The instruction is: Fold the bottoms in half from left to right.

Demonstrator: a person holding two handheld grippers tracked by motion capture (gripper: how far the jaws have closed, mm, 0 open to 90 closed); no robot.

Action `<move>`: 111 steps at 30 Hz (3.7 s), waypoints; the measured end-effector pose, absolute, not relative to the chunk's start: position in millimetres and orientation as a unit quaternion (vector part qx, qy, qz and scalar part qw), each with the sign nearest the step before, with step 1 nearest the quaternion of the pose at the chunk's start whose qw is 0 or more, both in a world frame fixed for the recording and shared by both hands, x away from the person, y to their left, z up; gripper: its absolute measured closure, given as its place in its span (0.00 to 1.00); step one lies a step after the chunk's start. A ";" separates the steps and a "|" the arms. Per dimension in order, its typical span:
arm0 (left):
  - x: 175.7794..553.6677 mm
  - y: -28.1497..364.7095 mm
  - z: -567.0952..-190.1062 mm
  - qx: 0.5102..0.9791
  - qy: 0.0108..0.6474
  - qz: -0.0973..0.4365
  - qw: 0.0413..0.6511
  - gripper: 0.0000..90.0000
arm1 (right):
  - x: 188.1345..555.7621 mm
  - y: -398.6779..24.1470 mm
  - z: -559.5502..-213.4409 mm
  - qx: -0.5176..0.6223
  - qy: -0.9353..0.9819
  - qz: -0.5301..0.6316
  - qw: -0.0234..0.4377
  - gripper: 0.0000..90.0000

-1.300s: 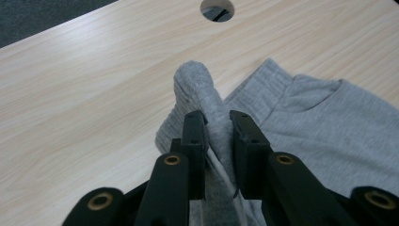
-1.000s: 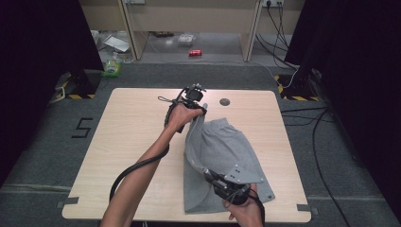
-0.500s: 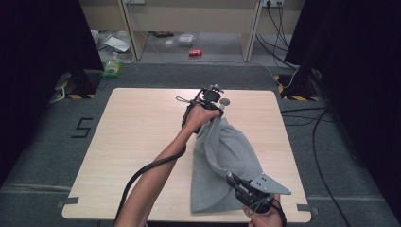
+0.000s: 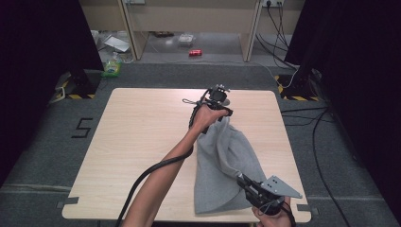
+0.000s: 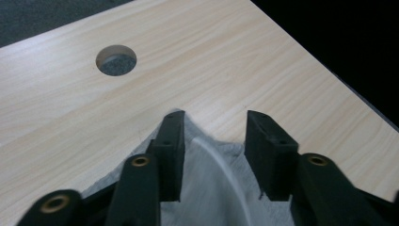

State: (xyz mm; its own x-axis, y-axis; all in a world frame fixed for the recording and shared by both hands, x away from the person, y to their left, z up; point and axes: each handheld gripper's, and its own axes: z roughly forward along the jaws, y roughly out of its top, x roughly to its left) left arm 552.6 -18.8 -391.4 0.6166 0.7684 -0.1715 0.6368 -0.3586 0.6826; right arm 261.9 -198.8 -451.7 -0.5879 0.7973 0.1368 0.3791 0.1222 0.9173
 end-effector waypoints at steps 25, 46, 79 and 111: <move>566.6 80.7 -445.8 0.813 0.485 0.064 0.317 0.48 | 243.6 -265.7 -483.8 0.520 0.695 0.434 0.239 0.82; 557.9 93.3 -477.5 0.815 0.488 0.020 0.313 0.46 | 278.5 -265.9 -491.2 0.507 0.735 0.392 0.220 0.91; 551.7 73.3 -486.7 0.830 0.461 0.088 0.302 0.47 | 288.4 -274.9 -489.5 0.515 0.736 0.345 0.271 0.69; 555.8 71.0 -493.6 0.838 0.453 0.122 0.278 0.50 | 263.4 -98.5 -509.1 0.322 0.868 0.353 0.136 0.63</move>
